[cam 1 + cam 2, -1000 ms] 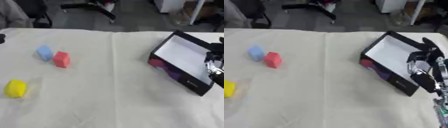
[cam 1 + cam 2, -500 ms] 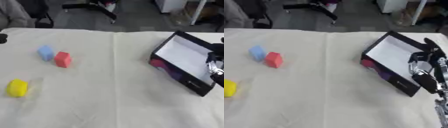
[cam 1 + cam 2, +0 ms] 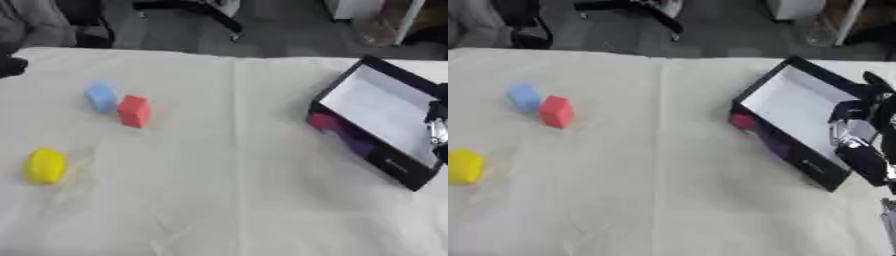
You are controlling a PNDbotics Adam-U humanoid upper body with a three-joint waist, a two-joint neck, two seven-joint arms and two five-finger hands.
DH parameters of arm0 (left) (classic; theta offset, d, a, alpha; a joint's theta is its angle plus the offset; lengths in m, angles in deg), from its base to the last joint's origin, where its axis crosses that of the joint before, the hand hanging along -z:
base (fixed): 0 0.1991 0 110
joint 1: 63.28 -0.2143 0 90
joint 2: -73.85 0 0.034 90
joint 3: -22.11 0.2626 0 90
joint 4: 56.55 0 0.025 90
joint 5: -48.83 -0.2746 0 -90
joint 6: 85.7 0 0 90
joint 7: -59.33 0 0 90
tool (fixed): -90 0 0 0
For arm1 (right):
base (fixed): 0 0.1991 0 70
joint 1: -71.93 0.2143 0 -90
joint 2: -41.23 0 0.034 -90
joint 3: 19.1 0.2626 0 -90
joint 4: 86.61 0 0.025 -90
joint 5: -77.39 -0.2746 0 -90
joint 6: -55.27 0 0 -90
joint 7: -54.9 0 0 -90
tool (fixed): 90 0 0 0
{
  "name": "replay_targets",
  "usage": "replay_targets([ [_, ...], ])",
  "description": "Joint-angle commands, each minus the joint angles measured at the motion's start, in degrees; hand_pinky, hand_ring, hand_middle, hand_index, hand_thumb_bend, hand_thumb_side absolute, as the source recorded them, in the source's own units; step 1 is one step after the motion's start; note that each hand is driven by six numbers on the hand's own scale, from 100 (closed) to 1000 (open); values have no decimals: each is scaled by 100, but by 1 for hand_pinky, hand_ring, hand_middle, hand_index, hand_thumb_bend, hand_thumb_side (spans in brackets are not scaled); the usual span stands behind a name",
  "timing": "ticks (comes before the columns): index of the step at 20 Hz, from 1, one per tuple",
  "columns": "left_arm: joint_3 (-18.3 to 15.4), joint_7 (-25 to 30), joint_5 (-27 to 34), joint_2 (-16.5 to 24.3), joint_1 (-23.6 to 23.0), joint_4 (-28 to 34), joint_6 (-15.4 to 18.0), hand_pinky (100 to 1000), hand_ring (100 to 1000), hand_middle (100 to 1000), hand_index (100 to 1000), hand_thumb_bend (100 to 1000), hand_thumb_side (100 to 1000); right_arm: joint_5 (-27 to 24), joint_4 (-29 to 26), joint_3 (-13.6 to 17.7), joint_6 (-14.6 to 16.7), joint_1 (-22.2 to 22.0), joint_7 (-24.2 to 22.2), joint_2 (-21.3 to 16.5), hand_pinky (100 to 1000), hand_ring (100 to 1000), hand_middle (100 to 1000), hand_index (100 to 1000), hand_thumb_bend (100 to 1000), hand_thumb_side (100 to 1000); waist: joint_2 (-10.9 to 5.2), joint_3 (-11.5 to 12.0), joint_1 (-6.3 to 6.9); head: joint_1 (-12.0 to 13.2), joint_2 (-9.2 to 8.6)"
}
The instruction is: Pick up the objects with one hand, pass them to the other hand, and then place them into the box on the other side of the table.
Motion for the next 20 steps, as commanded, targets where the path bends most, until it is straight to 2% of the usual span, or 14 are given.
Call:
replay_targets([
  [1, 46, 154, -199, 543, -1, -91, 274, 774, 670, 680, 840, 209, 699, 16, -49, 67, -8, 36, -6, -113, 694, 711, 791, 949, 100, 382, -85, -5, 17, -34, 105],
  [8, 415, 707, -1396, 2119, -171, -703, 1272, 801, 701, 706, 863, 250, 613, 36, -18, 71, -19, -12, -28, -177, 694, 712, 792, 951, 100, 383, -157, -23, 92, -35, 113],
  [12, 685, 766, -1923, 2820, -170, -1211, 1785, 808, 709, 707, 860, 288, 543, 47, 1, 67, -22, -43, -39, -195, 694, 712, 792, 951, 100, 383, -215, -30, 135, -36, 113],
  [16, 893, 728, -2390, 3197, -78, -1736, 2002, 807, 710, 702, 860, 300, 473, 51, 14, 61, -19, -59, -49, -205, 694, 712, 792, 952, 100, 384, -253, -38, 155, -38, 97],
  [20, 1041, 756, -3051, 3316, 43, -2190, 2048, 806, 708, 698, 855, 323, 421, 41, 20, 59, -16, -60, -53, -204, 694, 711, 792, 953, 100, 384, -260, -54, 156, -16, 46],
])
